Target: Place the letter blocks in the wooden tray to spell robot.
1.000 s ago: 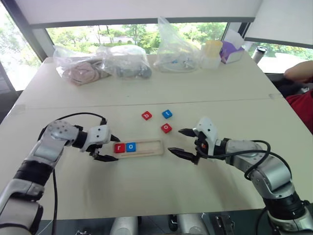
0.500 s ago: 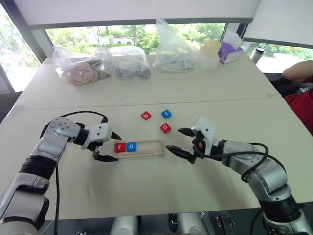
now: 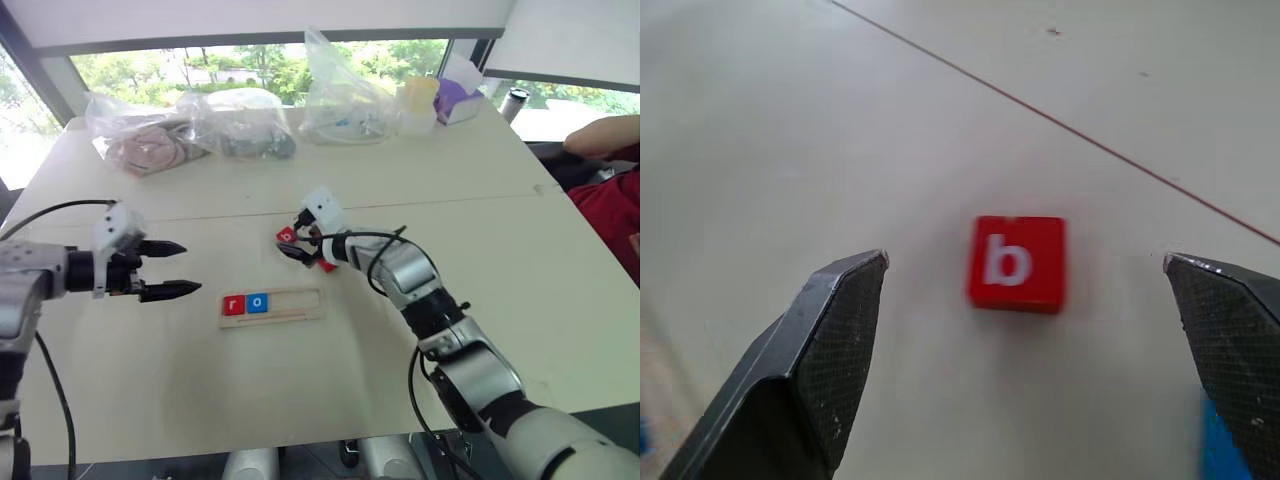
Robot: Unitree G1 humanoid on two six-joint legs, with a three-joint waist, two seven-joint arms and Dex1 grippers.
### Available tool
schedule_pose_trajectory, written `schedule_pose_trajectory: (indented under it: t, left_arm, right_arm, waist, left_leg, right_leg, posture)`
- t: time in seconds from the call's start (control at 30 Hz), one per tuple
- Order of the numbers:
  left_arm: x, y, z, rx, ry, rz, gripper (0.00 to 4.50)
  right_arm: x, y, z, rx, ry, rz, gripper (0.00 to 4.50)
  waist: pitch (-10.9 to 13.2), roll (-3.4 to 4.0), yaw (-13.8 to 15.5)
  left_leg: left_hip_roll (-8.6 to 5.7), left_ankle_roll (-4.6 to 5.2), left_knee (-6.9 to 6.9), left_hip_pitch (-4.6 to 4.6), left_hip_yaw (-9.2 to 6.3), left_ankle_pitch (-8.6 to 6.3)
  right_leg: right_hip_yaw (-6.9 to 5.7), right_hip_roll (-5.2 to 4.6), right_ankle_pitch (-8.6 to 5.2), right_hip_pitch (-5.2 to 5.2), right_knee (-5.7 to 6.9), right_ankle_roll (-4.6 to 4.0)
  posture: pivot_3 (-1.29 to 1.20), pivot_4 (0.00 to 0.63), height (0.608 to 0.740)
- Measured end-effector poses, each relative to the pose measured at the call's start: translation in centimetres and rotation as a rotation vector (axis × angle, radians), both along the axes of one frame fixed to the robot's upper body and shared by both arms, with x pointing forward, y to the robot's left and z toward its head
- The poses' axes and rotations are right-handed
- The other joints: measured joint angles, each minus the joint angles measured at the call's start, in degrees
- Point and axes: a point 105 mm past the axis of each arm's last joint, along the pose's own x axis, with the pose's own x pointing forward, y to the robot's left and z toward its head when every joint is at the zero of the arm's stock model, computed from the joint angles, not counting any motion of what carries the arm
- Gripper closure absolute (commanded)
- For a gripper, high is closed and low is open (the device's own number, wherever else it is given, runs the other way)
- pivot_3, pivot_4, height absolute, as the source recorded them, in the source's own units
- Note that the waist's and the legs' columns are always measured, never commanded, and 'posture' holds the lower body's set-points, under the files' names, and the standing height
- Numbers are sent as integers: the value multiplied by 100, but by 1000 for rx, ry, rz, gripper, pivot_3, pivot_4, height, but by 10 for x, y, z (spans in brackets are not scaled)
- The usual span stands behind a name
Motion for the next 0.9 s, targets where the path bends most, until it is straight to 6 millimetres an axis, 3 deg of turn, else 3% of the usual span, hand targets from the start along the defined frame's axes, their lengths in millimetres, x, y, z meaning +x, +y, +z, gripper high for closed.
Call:
schedule_pose_trajectory:
  t: [0.2, 0.4, 0.5, 0.67, 0.9]
  left_arm:
    - [-19, -9, 3, -167, -9, 143, 44]
    - [-24, -7, 10, -201, -61, 244, 44]
    - [-21, -5, 11, -196, -78, 272, 0]
    - [-18, -4, 13, -199, -98, 291, 0]
    - [-13, -19, 13, -194, -105, 230, 0]
  right_arm:
    - [12, 9, -4, 6, 37, -24, 0]
    - [-1, 33, -10, 58, 126, 43, 0]
    - [-1, 37, -21, 24, 121, 38, 887]
    - [5, 35, -24, -34, 54, 23, 3338]
    - [11, 22, -16, -51, -18, -25, 3340]
  waist:
    - [1, 0, 1]
    - [1, 1, 0]
    - [1, 1, 7]
    - [-1, -2, -3]
    - [0, -1, 21]
  left_leg:
    - [8, -1, -1, 11, -4, 0]
    - [10, -1, -1, 16, -8, 1]
    - [9, -2, 1, 15, -7, 1]
    - [8, -3, 1, 16, -4, 2]
    - [6, -7, 2, 11, -11, 4]
  right_leg:
    - [0, 15, 10, 2, 3, -18]
    - [-2, 24, 17, 3, 5, -32]
    - [-4, 23, 17, 4, 5, -34]
    - [-3, 21, 17, 5, 4, -34]
    - [-4, 17, 18, 5, 5, -35]
  posture:
    - [0, 150, 740]
    - [0, 150, 740]
    - [0, 150, 740]
    - [0, 150, 740]
    - [0, 150, 740]
